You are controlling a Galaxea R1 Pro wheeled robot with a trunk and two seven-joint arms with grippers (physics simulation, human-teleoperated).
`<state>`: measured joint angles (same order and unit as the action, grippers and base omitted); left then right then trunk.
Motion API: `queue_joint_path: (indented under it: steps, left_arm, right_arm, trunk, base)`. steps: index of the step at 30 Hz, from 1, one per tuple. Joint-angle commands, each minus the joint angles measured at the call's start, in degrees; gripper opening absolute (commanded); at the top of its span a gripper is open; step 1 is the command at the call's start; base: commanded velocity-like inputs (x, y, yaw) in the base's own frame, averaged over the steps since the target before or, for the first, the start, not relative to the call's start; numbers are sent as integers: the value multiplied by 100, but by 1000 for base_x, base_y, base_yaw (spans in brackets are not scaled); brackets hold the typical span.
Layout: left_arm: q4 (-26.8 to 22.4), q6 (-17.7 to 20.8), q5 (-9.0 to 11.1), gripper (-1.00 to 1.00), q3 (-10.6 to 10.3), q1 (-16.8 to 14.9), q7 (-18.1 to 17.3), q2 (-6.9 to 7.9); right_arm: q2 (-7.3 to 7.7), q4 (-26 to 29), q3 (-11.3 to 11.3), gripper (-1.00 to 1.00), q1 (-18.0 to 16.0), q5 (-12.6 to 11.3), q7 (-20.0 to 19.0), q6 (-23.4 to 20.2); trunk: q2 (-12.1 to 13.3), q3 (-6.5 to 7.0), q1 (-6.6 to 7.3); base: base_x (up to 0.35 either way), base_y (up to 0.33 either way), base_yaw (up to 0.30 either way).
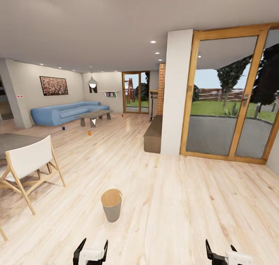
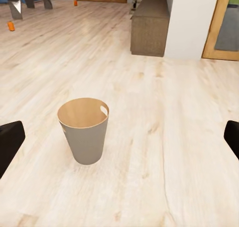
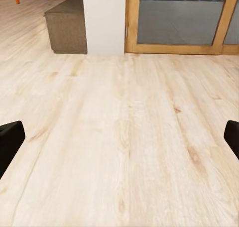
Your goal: Put the three can of soda from the living room inside the tash can in the kitchen.
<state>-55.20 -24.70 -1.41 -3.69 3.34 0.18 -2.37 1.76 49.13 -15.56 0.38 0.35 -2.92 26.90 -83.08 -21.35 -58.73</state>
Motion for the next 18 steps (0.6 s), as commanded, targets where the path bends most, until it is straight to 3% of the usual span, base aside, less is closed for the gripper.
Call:
queue_joint_path:
  steps: [1, 18]
  left_arm:
    - [0, 0, 0, 100, 0, 0, 0, 0]
    - [-2, 0, 14, 100, -1, 0, 0, 0]
  right_arm:
    - [2, 0, 0, 100, -1, 0, 8, 0]
    - [6, -66, 7, 100, -27, 29, 48, 2]
  trunk:
    - [0, -2, 0]
    - [0, -9, 0]
  base:
    - [0, 0, 51]
    - [0, 0, 9]
